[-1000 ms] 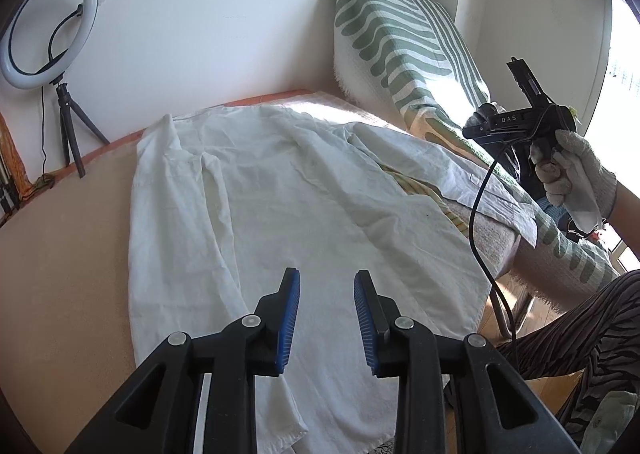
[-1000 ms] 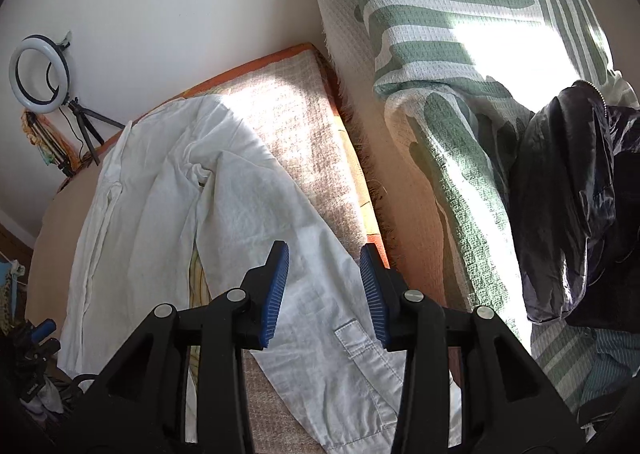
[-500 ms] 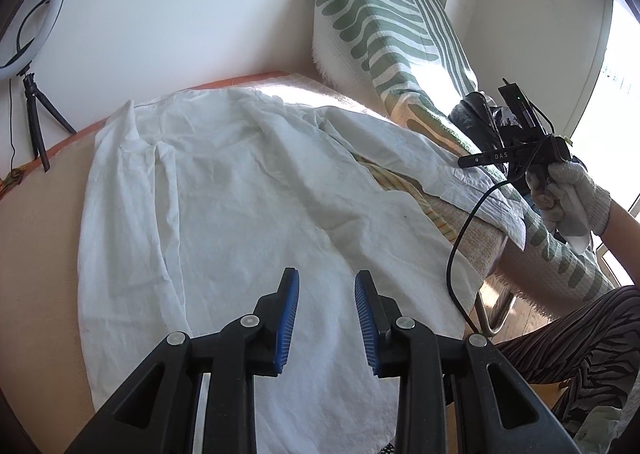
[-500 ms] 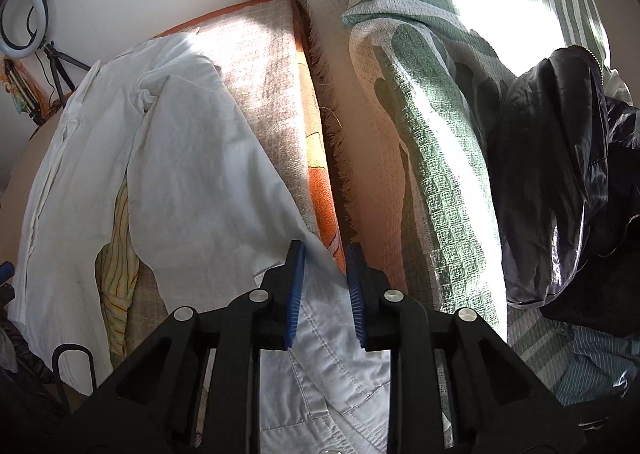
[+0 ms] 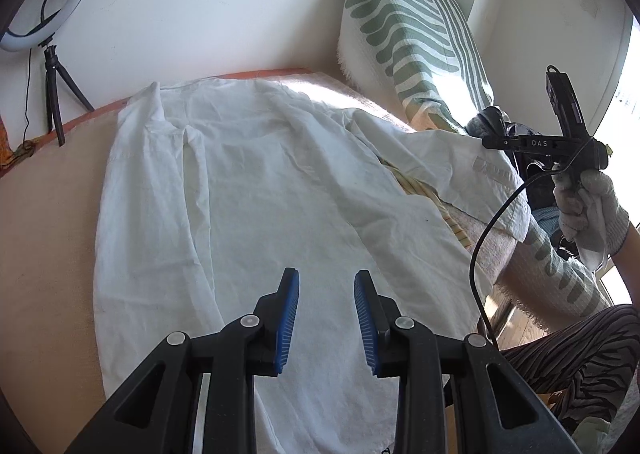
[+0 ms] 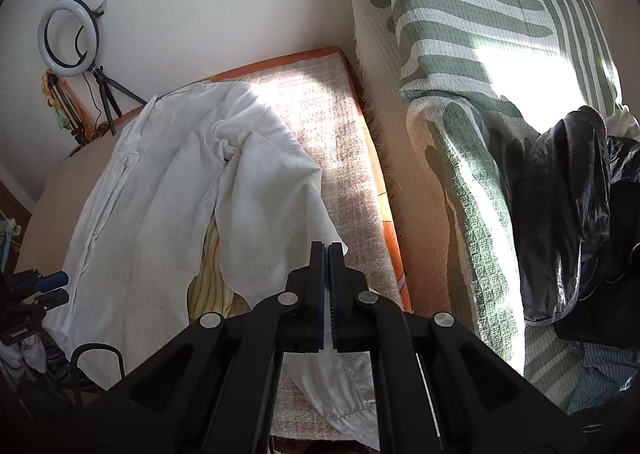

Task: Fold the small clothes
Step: 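Release the sleeve with the right gripper and move back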

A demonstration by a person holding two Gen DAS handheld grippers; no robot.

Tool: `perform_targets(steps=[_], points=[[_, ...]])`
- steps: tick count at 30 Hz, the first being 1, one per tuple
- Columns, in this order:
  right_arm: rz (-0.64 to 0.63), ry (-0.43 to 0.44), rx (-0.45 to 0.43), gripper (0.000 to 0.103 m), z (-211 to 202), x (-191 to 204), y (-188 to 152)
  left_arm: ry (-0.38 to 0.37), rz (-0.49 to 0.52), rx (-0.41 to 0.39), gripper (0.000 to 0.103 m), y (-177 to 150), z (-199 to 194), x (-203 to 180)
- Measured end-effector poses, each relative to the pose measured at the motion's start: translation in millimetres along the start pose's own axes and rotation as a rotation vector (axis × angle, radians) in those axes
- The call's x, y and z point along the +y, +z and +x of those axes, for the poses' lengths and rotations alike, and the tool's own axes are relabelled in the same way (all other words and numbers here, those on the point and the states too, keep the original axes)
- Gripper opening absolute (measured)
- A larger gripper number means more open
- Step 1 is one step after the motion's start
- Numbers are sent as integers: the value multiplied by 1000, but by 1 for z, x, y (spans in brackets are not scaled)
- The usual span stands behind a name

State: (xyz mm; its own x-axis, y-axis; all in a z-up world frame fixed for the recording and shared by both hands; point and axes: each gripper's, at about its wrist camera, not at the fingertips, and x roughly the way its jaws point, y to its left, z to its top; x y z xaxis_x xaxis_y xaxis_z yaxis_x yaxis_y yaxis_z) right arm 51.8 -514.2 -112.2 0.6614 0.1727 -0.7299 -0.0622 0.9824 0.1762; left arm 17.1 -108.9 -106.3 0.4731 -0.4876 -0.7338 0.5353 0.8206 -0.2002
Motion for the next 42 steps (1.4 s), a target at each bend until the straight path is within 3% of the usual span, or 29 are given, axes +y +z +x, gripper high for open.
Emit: perform_targets(steps=[7, 12, 17, 23, 27, 28, 31, 32, 38, 42], points=[[3, 68, -47, 3, -11, 47, 15, 8, -4, -6, 28, -3, -3, 4], [-70, 155, -54, 3, -10, 103, 20, 6, -38, -9, 28, -1, -5, 12], [-157, 246, 8, 3, 11, 160, 12, 11, -54, -25, 28, 1, -10, 19], [-235, 288, 111, 3, 44, 202, -10, 23, -65, -30, 28, -1, -14, 26], [-241, 362, 145, 9, 44, 203, -15, 36, -67, -37, 28, -3, -18, 30], [-234, 380, 140, 15, 40, 201, -15, 37, -69, -39, 28, -3, -19, 31], [-210, 419, 105, 45, 27, 191, -14, 42, -70, -43, 28, -3, -20, 33], [-201, 420, 90, 48, 22, 186, -14, 44, -69, -44, 28, -4, -21, 32], [-87, 308, 86, 48, 26, 139, -12, 2, -58, -30, 29, -6, -17, 23], [7, 330, 89, 48, 30, 103, -11, -4, -26, -22, 29, -9, -9, 6]])
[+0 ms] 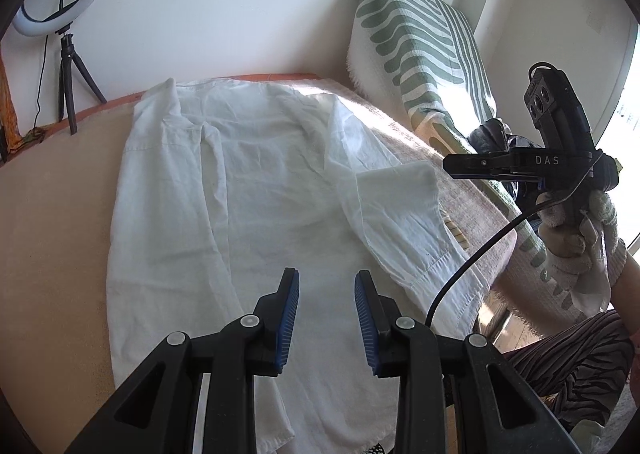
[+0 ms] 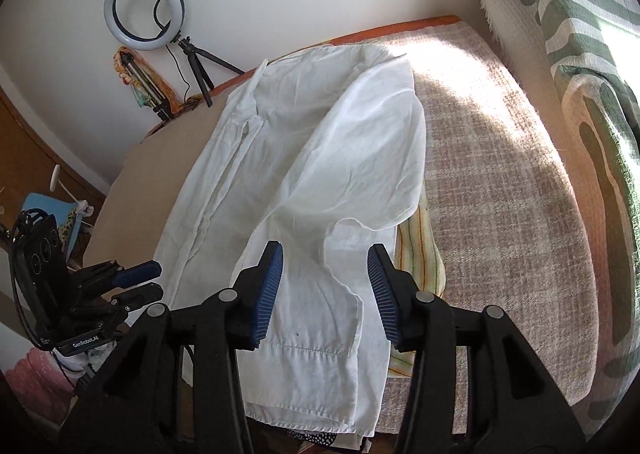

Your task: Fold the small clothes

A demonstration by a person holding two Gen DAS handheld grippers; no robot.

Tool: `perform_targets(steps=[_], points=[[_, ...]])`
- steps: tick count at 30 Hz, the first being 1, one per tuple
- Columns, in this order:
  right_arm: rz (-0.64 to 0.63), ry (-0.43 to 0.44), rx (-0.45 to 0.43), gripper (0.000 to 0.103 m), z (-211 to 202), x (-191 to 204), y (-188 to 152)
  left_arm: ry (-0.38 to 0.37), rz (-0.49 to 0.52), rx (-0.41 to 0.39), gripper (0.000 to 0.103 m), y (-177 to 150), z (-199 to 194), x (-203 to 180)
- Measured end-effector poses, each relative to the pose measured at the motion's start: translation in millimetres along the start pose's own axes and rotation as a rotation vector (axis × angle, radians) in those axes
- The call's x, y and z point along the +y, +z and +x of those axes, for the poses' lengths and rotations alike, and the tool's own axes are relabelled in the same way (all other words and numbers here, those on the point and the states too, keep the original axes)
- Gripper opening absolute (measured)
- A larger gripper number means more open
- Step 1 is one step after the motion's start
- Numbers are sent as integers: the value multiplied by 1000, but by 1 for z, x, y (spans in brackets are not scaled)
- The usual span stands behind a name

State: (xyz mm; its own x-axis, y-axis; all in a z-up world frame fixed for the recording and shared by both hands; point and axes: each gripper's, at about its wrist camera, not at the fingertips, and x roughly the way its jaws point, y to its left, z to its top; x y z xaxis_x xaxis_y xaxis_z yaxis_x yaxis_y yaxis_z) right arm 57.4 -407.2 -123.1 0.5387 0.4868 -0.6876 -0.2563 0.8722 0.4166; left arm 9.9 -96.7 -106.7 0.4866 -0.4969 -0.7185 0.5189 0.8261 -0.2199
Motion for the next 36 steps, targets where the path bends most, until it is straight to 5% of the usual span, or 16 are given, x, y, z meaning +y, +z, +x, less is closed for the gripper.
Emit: perform_targets(steps=[5, 16, 21, 23, 30, 31, 32, 36], points=[[26, 65, -55, 48, -30, -19, 2, -66, 6, 18, 31, -6, 8, -21], [11, 160, 16, 48, -43, -26, -50, -218, -120, 140, 35, -22, 39, -39], [25, 121, 122, 48, -10, -32, -70, -280, -228, 199, 15, -27, 59, -34], [29, 114, 158, 39, 3, -34, -75, -267, -229, 212, 4, -31, 61, -35], [12, 72, 208, 29, 21, -32, -81, -274, -237, 205, 0, -35, 56, -36], [13, 82, 207, 10, 20, -33, -81, -266, -233, 204, 0, -35, 56, -36], [15, 88, 214, 4, 21, -32, -82, -260, -233, 203, 0, -36, 55, -36], [-46, 81, 173, 3, 7, -19, -84, -268, -243, 194, 0, -35, 49, -38]])
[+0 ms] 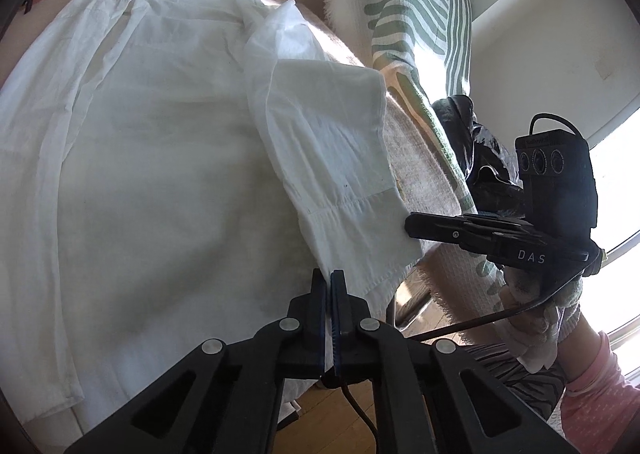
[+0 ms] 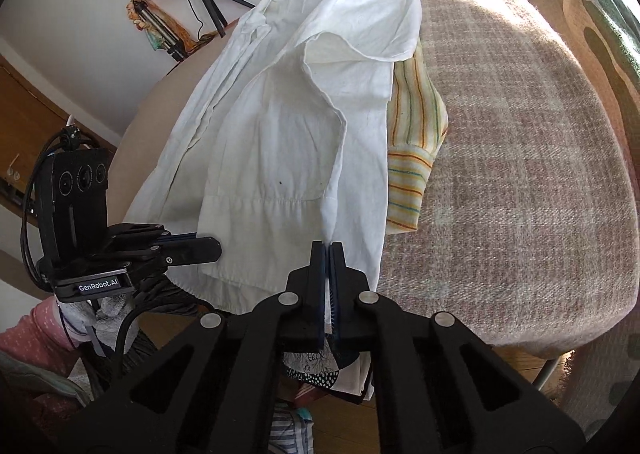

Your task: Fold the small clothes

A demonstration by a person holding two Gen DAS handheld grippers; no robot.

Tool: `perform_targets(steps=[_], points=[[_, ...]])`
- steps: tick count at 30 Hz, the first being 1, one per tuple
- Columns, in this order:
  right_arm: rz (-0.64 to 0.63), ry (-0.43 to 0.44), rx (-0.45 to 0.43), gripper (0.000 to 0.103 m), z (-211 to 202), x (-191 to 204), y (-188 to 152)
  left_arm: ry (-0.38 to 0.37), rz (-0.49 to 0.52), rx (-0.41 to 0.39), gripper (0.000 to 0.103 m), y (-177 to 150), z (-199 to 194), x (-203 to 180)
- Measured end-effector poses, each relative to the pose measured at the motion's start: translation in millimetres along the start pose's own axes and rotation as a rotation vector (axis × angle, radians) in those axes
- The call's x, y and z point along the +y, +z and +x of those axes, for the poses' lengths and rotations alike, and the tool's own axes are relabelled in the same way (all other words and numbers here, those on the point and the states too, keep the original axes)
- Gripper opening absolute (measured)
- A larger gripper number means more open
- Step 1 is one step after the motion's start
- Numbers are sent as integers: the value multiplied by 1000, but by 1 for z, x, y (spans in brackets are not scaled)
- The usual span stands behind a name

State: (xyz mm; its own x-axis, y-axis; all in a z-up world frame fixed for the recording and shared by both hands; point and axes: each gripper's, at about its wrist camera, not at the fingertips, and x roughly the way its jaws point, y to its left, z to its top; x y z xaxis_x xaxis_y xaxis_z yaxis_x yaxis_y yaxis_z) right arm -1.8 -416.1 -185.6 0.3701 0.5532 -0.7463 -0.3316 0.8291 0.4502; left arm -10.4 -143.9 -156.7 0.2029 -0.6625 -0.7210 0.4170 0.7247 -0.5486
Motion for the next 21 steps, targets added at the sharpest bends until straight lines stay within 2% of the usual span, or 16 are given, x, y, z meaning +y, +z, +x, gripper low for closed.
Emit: perform_targets(steps=[4, 6, 9, 11, 12, 15, 17, 19, 21], points=[[13, 67, -36, 3, -19, 5, -3, -9, -11, 7, 0, -4, -8, -3], [37, 86, -17, 3, -19, 1, -7, -1, 6, 19, 0, -7, -8, -4], [21, 9, 54, 3, -3, -2, -13, 123, 78, 15, 3, -11, -2, -9], [10, 16, 85, 3, 4, -1, -16, 175, 115, -5, 12, -14, -4, -12], [0, 20, 78, 3, 1, 0, -15, 198, 138, -30, 12, -16, -8, -15], [-36, 54, -11, 10, -28, 1, -11, 241, 198, -106, 14, -19, -21, -27], [-24, 62, -98, 31, -53, -4, -8, 266, 238, -162, 16, -20, -28, -37], [-9, 65, -173, 36, -74, -8, -6, 262, 273, -211, 17, -21, -32, -47], [-8, 77, -223, 36, -92, -11, -9, 245, 303, -223, 19, -16, -25, -59]])
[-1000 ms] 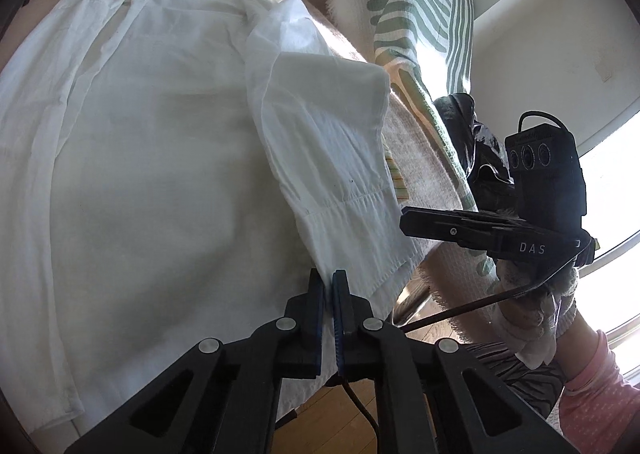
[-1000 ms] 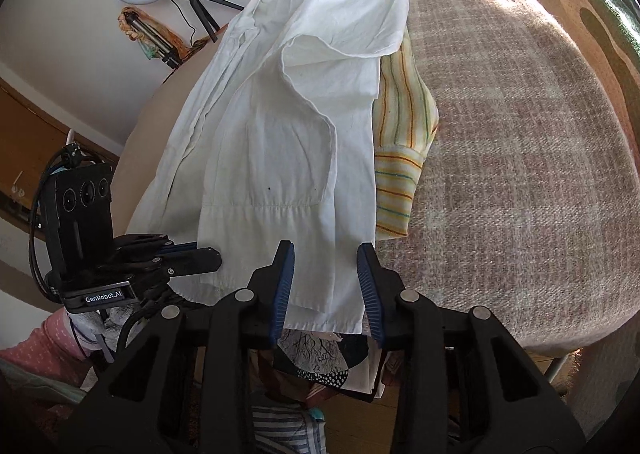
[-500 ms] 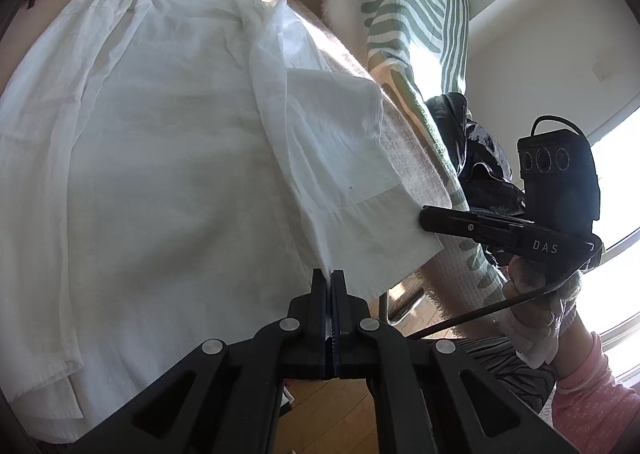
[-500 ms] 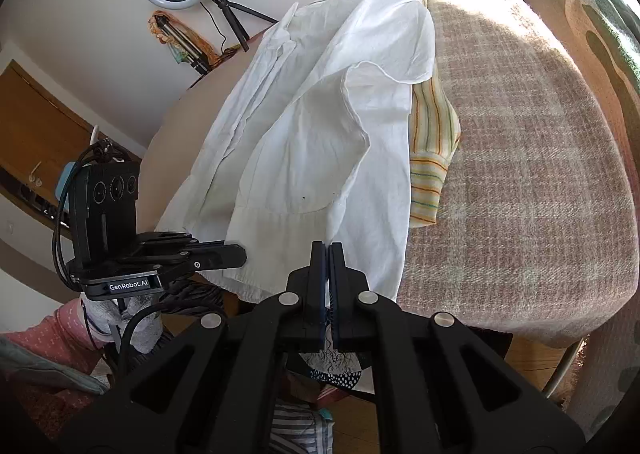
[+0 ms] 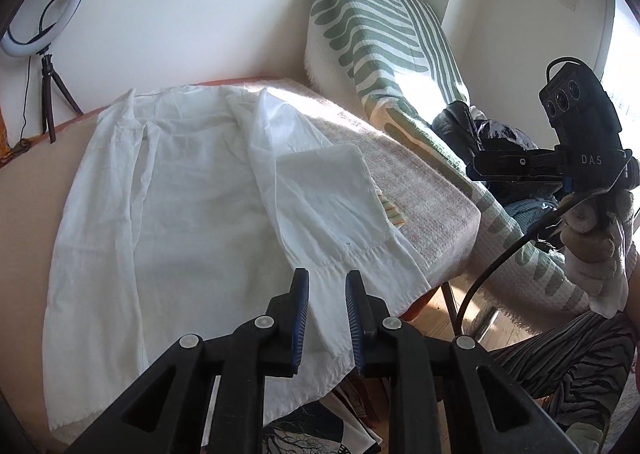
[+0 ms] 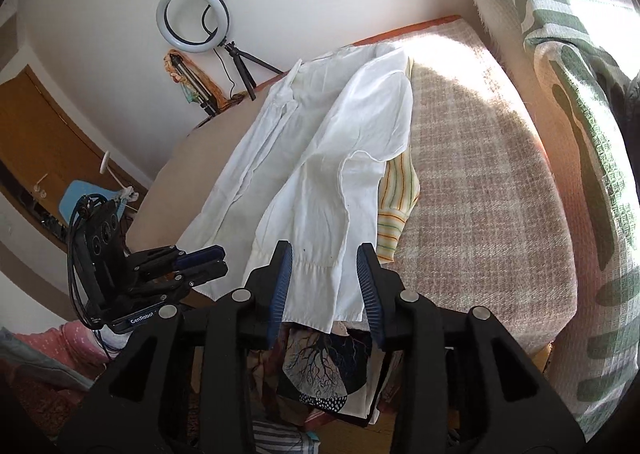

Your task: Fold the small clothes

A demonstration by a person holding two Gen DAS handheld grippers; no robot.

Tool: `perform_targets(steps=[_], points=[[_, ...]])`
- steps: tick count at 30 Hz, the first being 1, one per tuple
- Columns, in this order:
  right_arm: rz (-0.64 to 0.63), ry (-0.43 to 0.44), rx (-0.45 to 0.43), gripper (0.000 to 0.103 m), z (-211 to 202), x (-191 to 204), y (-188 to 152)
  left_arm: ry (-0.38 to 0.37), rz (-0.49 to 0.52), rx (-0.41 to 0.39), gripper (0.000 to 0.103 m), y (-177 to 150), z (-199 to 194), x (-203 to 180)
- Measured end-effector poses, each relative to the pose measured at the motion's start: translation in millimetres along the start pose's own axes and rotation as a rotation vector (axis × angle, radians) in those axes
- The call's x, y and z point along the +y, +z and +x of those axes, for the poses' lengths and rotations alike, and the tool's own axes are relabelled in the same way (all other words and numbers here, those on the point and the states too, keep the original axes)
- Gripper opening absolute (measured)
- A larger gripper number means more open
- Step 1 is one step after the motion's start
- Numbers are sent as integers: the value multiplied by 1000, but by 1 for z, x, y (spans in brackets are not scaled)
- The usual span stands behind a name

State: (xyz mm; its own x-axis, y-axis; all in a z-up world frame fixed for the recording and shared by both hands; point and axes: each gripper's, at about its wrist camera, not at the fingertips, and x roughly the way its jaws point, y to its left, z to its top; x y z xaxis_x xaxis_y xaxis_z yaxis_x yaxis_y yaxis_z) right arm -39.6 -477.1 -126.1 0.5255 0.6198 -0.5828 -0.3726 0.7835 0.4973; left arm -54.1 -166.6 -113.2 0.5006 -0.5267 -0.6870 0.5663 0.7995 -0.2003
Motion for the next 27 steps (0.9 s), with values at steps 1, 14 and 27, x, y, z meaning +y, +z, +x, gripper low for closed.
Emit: perform_targets(steps=[1, 14, 27], points=[[1, 5, -22, 36, -8, -1, 0, -13, 10, 4, 20, 1, 5, -5], [-7, 129, -242, 60, -73, -4, 9, -50, 177, 84, 55, -2, 79, -79], [126, -20, -219, 60, -59, -43, 16, 24, 219, 77, 3, 0, 99, -75]])
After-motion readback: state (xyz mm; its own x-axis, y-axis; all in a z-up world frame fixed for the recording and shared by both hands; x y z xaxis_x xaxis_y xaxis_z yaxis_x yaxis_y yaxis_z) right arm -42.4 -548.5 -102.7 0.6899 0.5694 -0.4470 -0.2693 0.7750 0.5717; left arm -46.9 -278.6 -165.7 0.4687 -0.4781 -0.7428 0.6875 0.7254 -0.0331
